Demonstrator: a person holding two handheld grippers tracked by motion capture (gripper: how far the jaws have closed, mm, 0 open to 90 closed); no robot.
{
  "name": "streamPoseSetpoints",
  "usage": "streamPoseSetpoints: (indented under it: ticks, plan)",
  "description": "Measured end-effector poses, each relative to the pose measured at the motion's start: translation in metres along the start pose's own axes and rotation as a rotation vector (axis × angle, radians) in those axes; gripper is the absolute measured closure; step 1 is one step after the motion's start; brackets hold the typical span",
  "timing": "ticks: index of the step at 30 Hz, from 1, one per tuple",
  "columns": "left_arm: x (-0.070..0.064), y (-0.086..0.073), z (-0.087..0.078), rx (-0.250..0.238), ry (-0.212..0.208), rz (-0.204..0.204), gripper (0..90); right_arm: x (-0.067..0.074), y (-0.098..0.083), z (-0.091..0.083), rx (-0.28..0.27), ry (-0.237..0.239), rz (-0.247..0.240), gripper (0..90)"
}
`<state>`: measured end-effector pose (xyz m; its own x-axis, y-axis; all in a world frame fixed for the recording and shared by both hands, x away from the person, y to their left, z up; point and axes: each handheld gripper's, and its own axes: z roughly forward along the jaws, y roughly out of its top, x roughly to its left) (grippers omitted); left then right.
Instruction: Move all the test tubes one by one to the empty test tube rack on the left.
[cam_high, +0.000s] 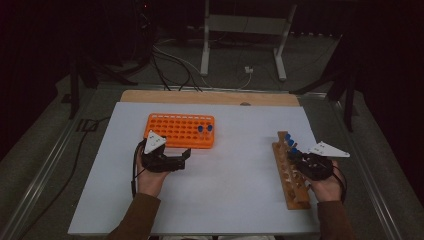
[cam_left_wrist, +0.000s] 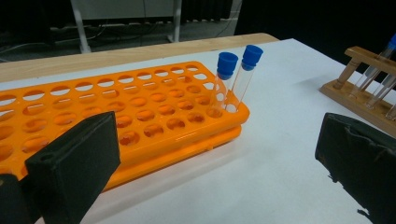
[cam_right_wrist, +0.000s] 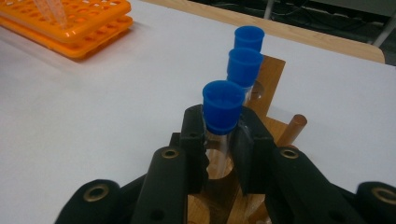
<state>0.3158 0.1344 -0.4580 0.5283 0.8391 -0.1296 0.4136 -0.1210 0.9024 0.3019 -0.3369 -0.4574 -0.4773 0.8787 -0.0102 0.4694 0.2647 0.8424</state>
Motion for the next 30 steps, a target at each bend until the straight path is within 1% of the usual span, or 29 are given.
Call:
streamPoseSetpoints:
  ticks: [3, 5, 10, 12, 14, 19, 22, 24, 25, 30]
  plan:
    - [0.0, 0.0, 0.001, -0.002, 0.002, 0.001, 0.8, -0.002, 0.0, 0.0, -0.002, 0.002, 0.016, 76.1]
    - [-0.001, 0.0, 0.0, -0.006, 0.0, 0.002, 0.8, -0.001, 0.0, 0.0, -0.002, 0.001, 0.012, 76.9]
    - [-0.001, 0.0, 0.001, -0.012, -0.007, 0.001, 0.8, 0.001, 0.001, 0.0, 0.0, -0.007, -0.015, 77.2]
    - [-0.001, 0.0, 0.002, -0.012, -0.011, -0.003, 0.8, 0.002, 0.001, 0.0, 0.002, -0.007, -0.016, 77.2]
    - [-0.003, 0.0, 0.002, -0.012, -0.012, 0.003, 0.8, 0.002, 0.002, -0.001, -0.002, -0.008, -0.02, 77.2]
    - [-0.007, 0.004, 0.002, -0.015, -0.016, 0.015, 0.8, 0.002, 0.007, -0.009, -0.023, -0.013, -0.017, 77.3]
    - [-0.011, 0.008, 0.002, -0.027, -0.027, 0.015, 0.9, 0.002, 0.012, -0.015, -0.038, -0.014, -0.019, 77.3]
    - [-0.015, 0.011, 0.003, -0.034, -0.035, 0.026, 0.8, 0.001, 0.015, -0.019, -0.045, -0.016, -0.021, 77.3]
    - [-0.016, 0.013, 0.004, -0.033, -0.039, 0.034, 0.9, 0.001, 0.017, -0.021, -0.05, -0.013, -0.02, 77.3]
    - [-0.023, 0.017, 0.007, -0.052, -0.046, 0.042, 0.8, 0.0, 0.026, -0.028, -0.072, -0.004, -0.008, 77.3]
